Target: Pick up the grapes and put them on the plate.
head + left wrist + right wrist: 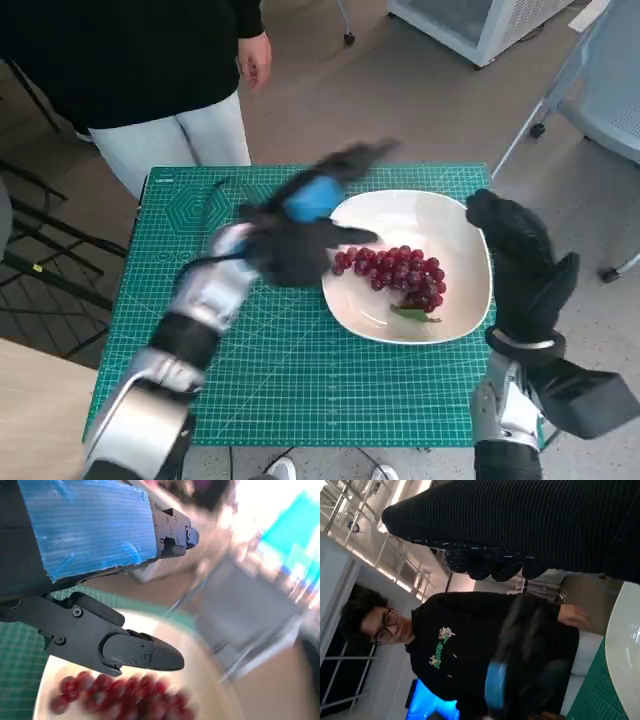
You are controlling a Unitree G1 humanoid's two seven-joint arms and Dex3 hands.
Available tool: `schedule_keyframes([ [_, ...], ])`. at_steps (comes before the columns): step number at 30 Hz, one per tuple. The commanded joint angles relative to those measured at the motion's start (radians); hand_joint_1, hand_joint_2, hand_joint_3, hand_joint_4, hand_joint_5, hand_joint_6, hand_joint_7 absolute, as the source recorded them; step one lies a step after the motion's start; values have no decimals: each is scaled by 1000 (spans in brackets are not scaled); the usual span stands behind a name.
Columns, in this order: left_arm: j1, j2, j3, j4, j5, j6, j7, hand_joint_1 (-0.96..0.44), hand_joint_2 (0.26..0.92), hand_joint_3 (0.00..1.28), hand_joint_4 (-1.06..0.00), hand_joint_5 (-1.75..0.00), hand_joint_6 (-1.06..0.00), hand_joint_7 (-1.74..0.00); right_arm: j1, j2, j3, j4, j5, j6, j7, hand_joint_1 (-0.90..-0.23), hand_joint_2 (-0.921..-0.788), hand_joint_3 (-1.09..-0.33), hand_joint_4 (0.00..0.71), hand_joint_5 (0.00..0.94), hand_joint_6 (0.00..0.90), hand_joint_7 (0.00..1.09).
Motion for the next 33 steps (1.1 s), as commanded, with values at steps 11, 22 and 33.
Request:
schedule_keyframes([
  [11, 244, -26, 285, -92, -445, -169, -213, -516, 921, 351, -126, -16, -155, -17, 1, 9, 15, -1, 3, 16, 5, -699, -921, -664, 460, 1, 199, 189],
  [22, 395, -46, 317, -267, -512, -172, -241, -514, 921, 342, -158, -16, -176, -20, -14, 10, 18, 22, -1, 16, 13, -681, -921, -667, 459, 0, 203, 179],
  [33, 461, -59, 321, -354, -559, -158, -277, -468, 921, 303, -202, -19, -204, -25, -25, 16, 26, 28, 1, 27, 20, -664, -921, -674, 457, 0, 205, 171],
])
